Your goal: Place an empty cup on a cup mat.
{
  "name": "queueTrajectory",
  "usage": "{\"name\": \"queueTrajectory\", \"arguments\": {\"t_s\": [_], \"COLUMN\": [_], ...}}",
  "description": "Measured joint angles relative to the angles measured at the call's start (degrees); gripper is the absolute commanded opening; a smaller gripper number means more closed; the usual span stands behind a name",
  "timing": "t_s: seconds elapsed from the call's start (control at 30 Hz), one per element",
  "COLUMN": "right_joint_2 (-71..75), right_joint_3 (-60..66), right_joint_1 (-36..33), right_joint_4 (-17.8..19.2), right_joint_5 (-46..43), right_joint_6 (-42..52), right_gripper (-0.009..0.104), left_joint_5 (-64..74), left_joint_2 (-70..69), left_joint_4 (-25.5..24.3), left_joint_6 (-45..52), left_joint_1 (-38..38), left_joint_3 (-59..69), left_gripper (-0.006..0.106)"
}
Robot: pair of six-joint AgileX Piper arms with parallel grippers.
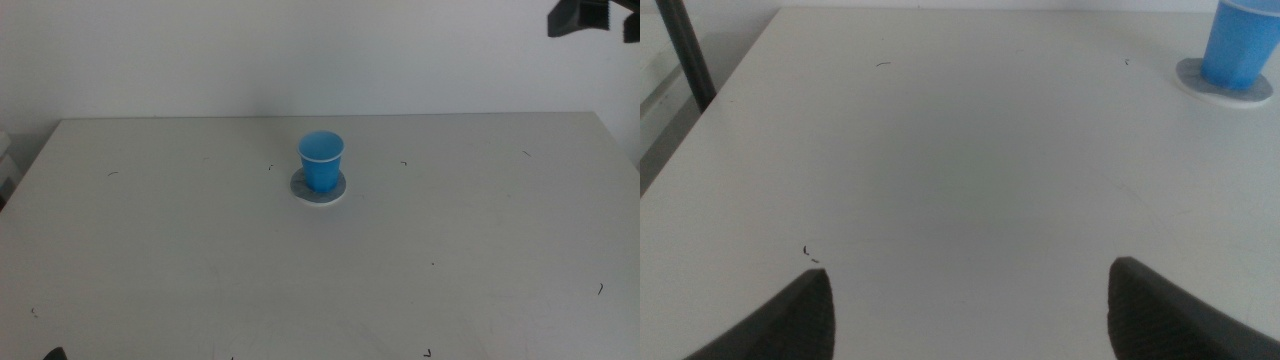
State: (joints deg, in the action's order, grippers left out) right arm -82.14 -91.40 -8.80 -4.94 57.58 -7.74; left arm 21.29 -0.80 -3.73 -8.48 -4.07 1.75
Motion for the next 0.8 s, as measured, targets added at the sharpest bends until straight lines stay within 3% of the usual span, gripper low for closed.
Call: {"name": "queueTrajectory", "arguments": {"t_s": [0.27,0.43,0.8], "right_joint_2": [15.36,26.29,48.49], "right_joint_3": [17.41,29.95,58.11], "right_joint_1": [0.13,0.13,0.13], "right_joint_4": [2.62,4.94,8.79], "right_joint_5": [-5.0,-13.01,-35.16], "right_joint_6": [0.41,0.61,0.47], "right_gripper": [0.069,0.072,0.094], "left_joint_5": [0.0,0.0,0.0], "left_joint_2": [0.0,0.0,0.0], "left_joint_4": [0.0,0.0,0.0], "left_joint_6": [0.0,0.0,0.0], "left_joint_1": [0.0,0.0,0.0], "left_joint_3": [0.0,0.0,0.0], "left_gripper": [0.105,0.105,0.105]}}
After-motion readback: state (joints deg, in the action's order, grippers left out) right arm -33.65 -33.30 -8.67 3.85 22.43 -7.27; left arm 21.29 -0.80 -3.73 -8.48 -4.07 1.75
